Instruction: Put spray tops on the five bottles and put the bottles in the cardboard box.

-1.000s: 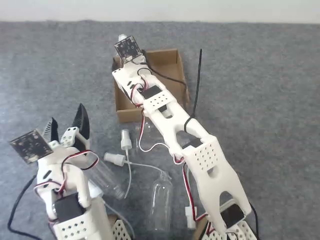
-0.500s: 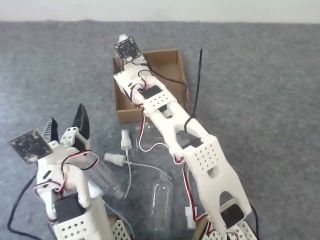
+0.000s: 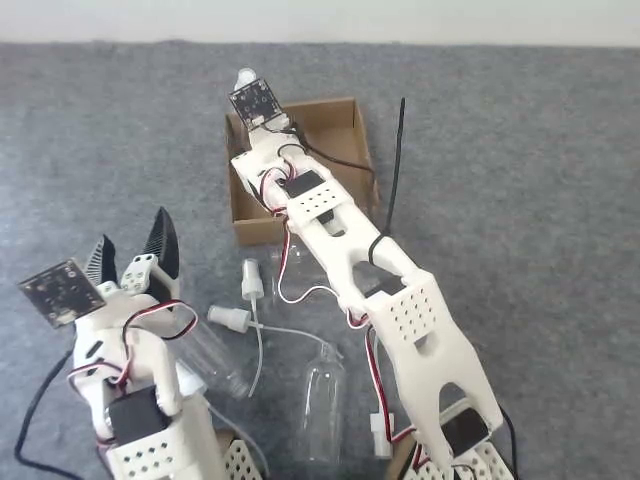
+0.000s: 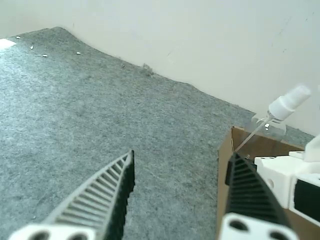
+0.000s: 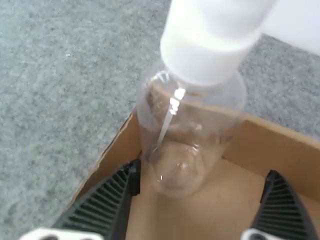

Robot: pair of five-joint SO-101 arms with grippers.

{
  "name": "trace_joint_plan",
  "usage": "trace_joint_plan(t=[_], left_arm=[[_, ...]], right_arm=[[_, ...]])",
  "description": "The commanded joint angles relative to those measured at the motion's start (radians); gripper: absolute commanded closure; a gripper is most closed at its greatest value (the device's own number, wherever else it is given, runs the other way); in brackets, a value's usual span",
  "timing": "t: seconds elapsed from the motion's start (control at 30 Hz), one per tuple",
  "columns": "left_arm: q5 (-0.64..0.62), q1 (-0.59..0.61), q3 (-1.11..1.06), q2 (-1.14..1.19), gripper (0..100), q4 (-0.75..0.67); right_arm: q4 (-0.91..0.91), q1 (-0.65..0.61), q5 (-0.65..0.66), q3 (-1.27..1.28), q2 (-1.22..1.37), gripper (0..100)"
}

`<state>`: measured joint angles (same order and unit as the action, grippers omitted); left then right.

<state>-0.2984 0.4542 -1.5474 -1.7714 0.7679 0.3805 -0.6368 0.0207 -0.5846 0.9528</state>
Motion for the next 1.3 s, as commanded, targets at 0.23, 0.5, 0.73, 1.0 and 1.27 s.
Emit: trace_joint_plan(t=[0.23,0.5,0.73,1.0,1.27], left_arm=[[-0.011,0.005,0.054,-0.012,73,-0.037],[-0.011,0.005,0.051,-0.012,73,-0.037],[-0.011,0.005,0.051,-0.012,73,-0.037],[-0.011,0.006,0.042,-0.012,73,-0.037],[-0.011,0.008,0.038,-0.012,73,-0.041]], right_arm=[[0.303,0.018,0.008,-0.048,-0.219,66.3],[0.433,0.016,0.008,-0.048,-0.282,66.3],[0.578,0.015,0.006,-0.048,-0.351,66.3],[0.697,0.013,0.012,-0.048,-0.443,66.3],[0.831,-0.004,0.009,-0.048,-0.553,66.3]])
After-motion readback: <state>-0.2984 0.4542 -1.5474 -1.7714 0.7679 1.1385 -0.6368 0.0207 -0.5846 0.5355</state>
